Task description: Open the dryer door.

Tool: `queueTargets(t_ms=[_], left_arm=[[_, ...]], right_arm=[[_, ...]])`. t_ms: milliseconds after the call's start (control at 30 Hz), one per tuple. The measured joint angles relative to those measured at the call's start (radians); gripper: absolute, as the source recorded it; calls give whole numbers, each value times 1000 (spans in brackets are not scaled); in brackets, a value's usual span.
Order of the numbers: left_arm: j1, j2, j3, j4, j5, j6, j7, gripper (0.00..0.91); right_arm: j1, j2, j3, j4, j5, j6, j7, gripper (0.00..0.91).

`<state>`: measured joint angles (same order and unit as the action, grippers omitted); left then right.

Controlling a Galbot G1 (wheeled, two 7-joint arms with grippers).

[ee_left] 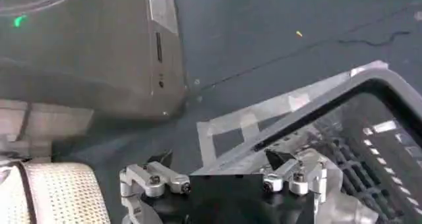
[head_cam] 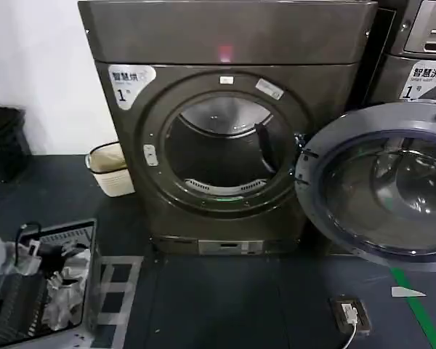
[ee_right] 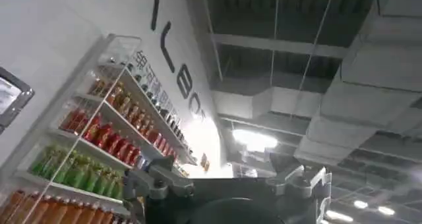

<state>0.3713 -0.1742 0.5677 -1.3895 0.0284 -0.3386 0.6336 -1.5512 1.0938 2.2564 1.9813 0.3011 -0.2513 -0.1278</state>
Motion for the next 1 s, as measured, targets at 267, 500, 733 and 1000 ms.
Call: queueTargets(t_ms=[267, 500, 733, 1000], left_arm=[[-13, -21, 0, 67, 38, -3, 21, 907], [-15, -7, -6, 91, 86, -24, 75, 907], [-5, 0, -21, 93, 102, -42, 82, 907], [-2, 2, -24, 94, 107, -54, 84, 907]], right_arm=[[-6, 5, 1, 4, -1, 0, -2, 907], [-12, 6, 6, 4, -1, 0, -4, 907], [-16, 7, 10, 4, 0, 2, -4, 907], [-27, 8, 23, 2, 5, 5, -6, 907]])
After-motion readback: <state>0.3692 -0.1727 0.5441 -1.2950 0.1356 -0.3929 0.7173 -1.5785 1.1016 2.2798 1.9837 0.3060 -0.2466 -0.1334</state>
